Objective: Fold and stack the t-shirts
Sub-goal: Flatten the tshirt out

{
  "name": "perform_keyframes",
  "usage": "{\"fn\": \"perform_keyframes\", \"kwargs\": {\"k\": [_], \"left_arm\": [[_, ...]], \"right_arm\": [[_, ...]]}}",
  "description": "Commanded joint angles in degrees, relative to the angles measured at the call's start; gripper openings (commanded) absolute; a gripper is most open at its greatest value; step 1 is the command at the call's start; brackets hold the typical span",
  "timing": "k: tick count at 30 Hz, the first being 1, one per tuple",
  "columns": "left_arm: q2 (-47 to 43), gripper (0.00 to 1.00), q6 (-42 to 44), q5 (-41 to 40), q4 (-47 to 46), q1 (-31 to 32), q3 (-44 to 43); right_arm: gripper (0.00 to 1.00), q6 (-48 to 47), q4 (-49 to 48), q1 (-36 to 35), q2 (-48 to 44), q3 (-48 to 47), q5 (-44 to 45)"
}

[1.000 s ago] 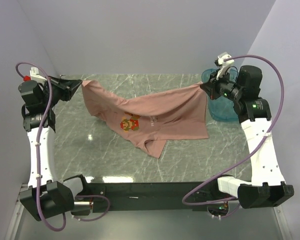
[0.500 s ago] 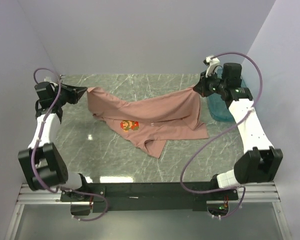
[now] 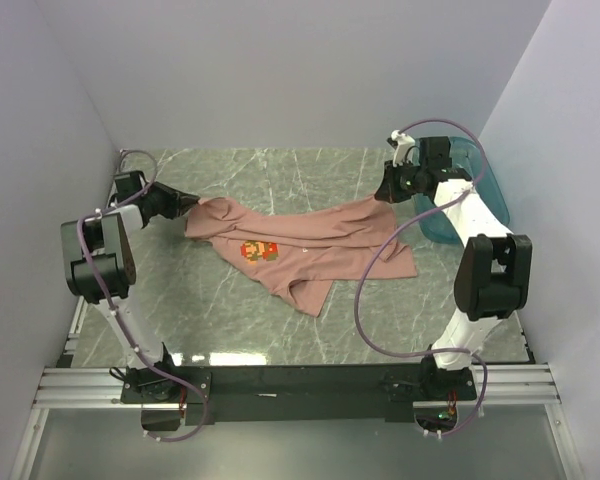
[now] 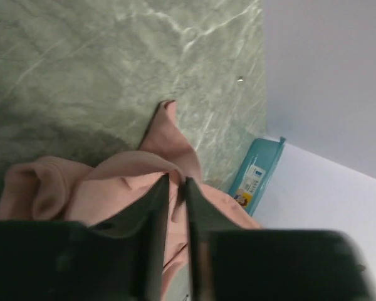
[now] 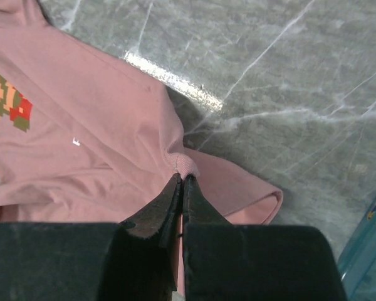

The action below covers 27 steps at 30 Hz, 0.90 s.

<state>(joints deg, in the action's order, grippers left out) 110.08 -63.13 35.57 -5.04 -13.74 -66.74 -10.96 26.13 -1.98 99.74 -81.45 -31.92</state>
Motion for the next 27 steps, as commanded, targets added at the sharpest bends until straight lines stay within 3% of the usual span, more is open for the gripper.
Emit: {"fn": "perform_keyframes", "kwargs": {"k": [1,3,4,6,12,19,23,27], "left_arm": [[1.18,0.25,5.38,2.57,-0.15,0.38,-3.30],[2.24,0.38,10.64,0.38,4.32,0.38,-4.88],[2.33,0.51,14.84,-1.10,6.51,0.38,-7.07],[1.80,0.63,18.99,-5.41,10.73,-0.06,-8.84],[0.48,0.64,39.38,-17.01,20.41,-0.06,-16.05],[-3.03,0.65,58.54,-15.37,15.42,0.73,-9.74],[0.91,0.63,59.97,-11.49,16.89,0.99,-12.35],[7.24,0.54,59.79,-10.70,20.06,2.22,-21.30]], "right_arm": [[0.00,-0.55,-2.14,0.22,0.53,-2.49,0.63],[0.00,-0.55,-2.31,0.22,1.15,-2.66,0.81],[0.00,-0.47,-2.40,0.22,1.68,-2.66,0.55],[0.00,-0.11,-2.31,0.22,2.21,-3.01,0.02],[0.00,-0.20,-2.22,0.22,3.18,-3.10,-0.51],[0.00,-0.64,-1.96,0.13,3.35,-3.01,-1.30],[0.00,-0.64,-2.05,0.22,3.17,-2.75,-1.83],[0.00,-0.46,-1.87,0.22,3.18,-2.58,-2.88]]}}
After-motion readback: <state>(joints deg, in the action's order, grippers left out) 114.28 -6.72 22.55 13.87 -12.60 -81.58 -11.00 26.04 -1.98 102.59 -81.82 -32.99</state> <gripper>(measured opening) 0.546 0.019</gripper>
